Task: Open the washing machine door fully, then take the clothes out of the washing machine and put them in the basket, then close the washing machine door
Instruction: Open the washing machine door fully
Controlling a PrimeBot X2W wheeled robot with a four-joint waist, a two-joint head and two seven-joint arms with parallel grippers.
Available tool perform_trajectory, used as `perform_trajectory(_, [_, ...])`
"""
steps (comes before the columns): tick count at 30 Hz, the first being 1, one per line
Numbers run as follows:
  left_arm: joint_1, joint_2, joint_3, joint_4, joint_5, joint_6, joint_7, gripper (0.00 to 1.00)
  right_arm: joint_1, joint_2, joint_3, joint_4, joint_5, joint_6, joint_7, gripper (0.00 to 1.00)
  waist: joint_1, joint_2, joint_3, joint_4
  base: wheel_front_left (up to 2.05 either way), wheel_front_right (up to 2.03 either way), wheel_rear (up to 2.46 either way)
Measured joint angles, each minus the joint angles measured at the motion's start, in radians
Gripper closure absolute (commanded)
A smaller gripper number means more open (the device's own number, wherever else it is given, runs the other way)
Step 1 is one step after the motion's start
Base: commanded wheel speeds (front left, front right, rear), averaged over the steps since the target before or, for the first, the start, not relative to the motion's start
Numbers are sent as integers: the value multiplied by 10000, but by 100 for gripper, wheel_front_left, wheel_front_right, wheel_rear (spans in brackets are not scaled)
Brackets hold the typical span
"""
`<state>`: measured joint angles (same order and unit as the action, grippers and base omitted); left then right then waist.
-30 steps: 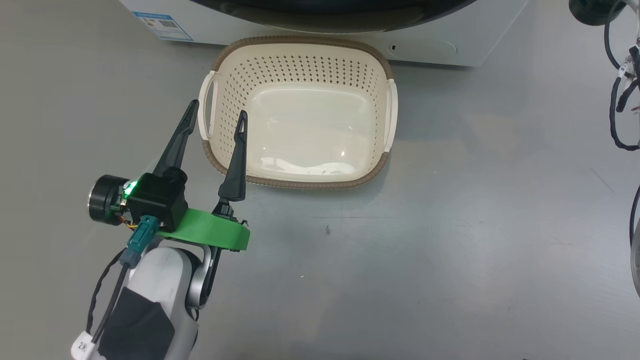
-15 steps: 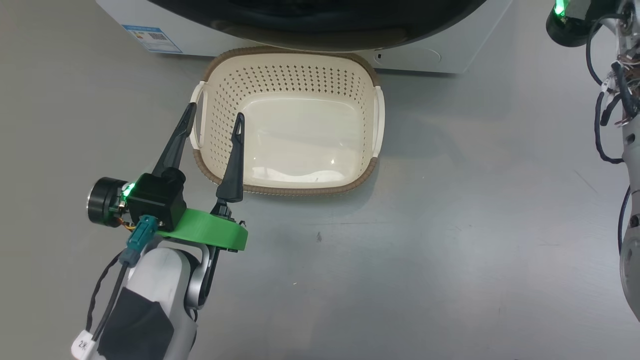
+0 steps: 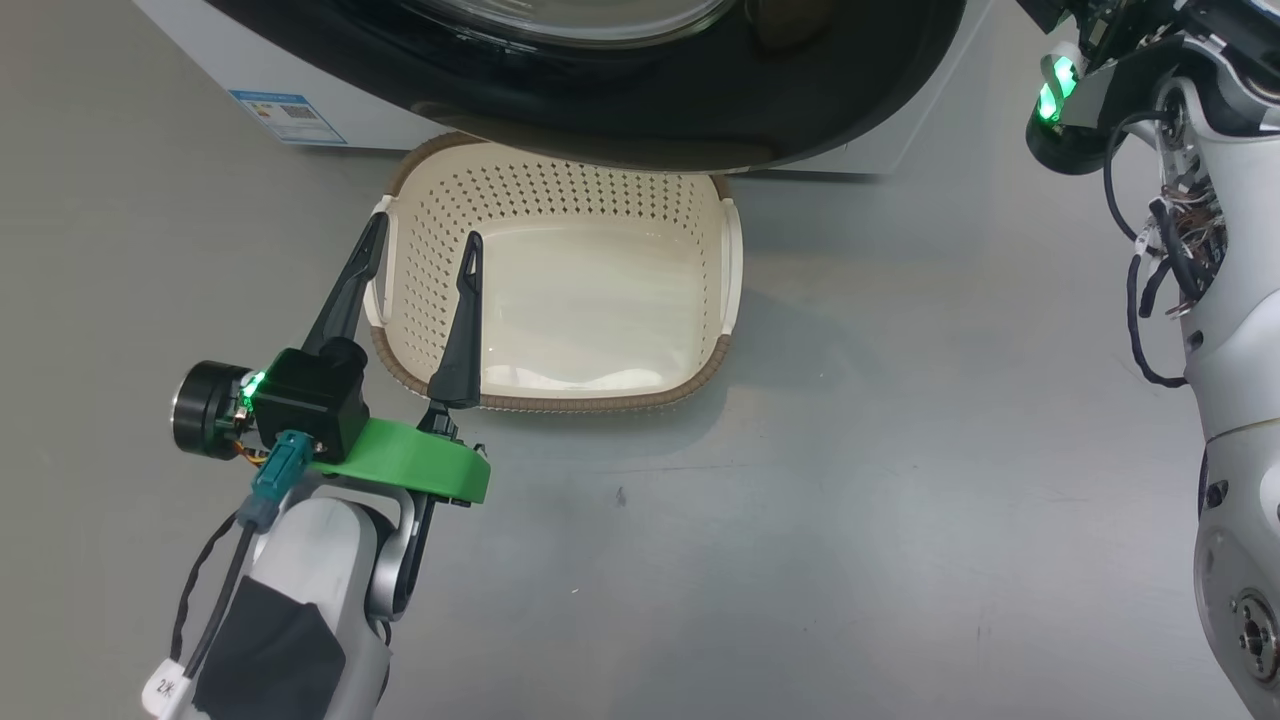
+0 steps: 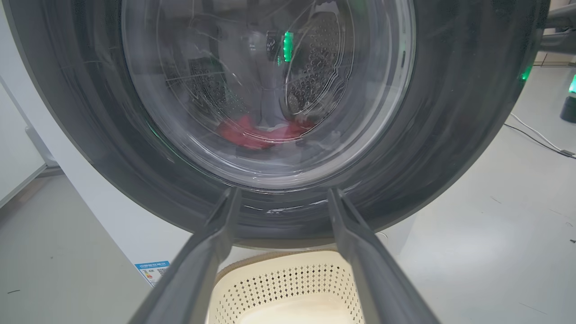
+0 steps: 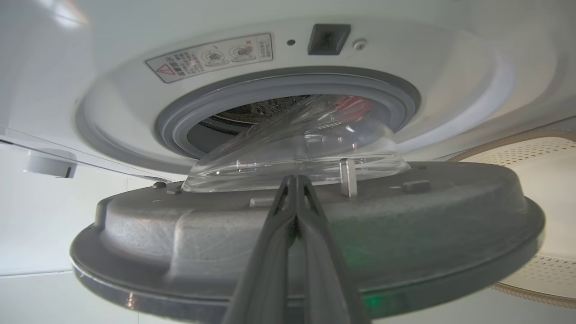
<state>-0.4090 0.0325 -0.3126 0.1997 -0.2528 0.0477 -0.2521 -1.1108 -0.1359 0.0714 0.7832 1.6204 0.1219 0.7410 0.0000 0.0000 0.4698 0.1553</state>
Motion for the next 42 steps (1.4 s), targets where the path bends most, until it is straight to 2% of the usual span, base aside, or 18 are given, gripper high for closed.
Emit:
perform_trajectory(24, [500,2,-77,443,82,-15,0,0,1964,437,403,-1440,249,0,474,100,0,0,-965,-107,0,0,0])
perform_trajectory(42, [997,4,-240,779,102,-136,0,0,3486,648,1114,-1693,516,0,637,100,0,0,-1899,169,0,0,0])
